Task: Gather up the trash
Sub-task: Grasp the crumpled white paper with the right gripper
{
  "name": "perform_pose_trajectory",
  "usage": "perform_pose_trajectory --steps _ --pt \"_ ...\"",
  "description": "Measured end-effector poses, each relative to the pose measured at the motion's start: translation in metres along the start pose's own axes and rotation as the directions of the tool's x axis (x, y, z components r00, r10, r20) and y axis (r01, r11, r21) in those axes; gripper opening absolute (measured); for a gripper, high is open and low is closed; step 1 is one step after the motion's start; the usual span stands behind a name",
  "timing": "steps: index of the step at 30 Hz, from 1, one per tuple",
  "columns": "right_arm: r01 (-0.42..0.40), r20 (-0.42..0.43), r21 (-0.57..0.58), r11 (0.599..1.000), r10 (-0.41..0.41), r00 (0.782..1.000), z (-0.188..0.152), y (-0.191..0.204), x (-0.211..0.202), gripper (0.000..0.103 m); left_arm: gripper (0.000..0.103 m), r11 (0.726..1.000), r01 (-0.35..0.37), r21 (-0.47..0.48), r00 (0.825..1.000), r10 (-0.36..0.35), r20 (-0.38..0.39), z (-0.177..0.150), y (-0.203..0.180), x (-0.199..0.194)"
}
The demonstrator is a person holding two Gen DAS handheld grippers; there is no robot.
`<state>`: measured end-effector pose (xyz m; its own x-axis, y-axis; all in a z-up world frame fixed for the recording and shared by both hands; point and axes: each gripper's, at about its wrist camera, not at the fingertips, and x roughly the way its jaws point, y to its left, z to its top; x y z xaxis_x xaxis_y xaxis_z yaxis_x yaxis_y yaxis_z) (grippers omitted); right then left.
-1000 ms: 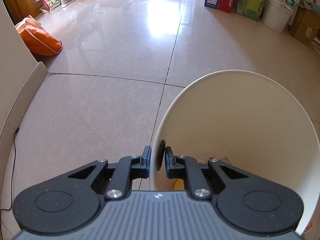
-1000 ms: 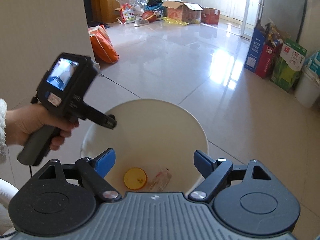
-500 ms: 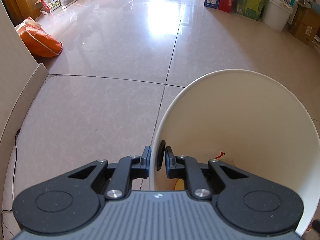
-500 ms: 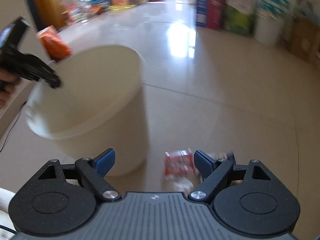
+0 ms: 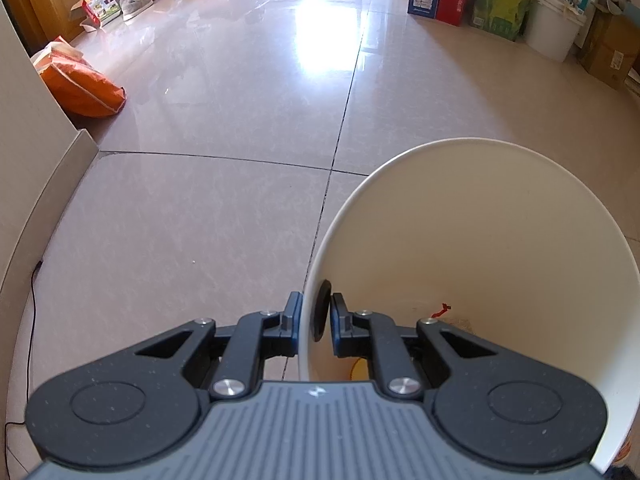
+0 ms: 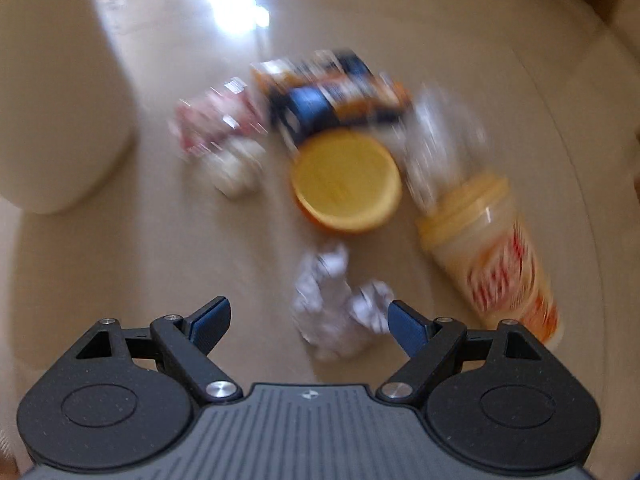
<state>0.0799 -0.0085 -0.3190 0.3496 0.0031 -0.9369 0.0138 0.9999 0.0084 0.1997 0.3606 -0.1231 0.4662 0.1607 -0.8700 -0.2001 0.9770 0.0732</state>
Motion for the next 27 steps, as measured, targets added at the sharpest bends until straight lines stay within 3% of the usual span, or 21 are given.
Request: perform_pose_trajectory --steps 9,16,22,27 --pt "0.007 -0.068 0.226 0.974 0.008 0.998 -0.007 -0.029 0.044 0.089 0.013 1.0 0.002 -0.004 1.0 -0.002 -0.002 0.0 0.002 0.001" --pt "0.034 -0.075 0.252 0.967 -0.015 0.997 0.001 -0.023 0.057 0.092 0.013 1.0 0.002 -0.008 1.0 -0.002 -0.002 0.0 0.003 0.001" --pt "0.058 -0.091 0.206 0.977 -0.039 0.995 0.007 -0.011 0.058 0.081 0.013 1.0 0.004 -0.013 1.0 -0.004 -0.003 0.0 0.004 0.001" --pt "0.068 -0.099 0.209 0.976 -0.048 0.994 0.002 -0.018 0.05 0.064 0.013 1.0 0.005 -0.012 1.0 -0.005 -0.001 0.0 0.004 0.001"
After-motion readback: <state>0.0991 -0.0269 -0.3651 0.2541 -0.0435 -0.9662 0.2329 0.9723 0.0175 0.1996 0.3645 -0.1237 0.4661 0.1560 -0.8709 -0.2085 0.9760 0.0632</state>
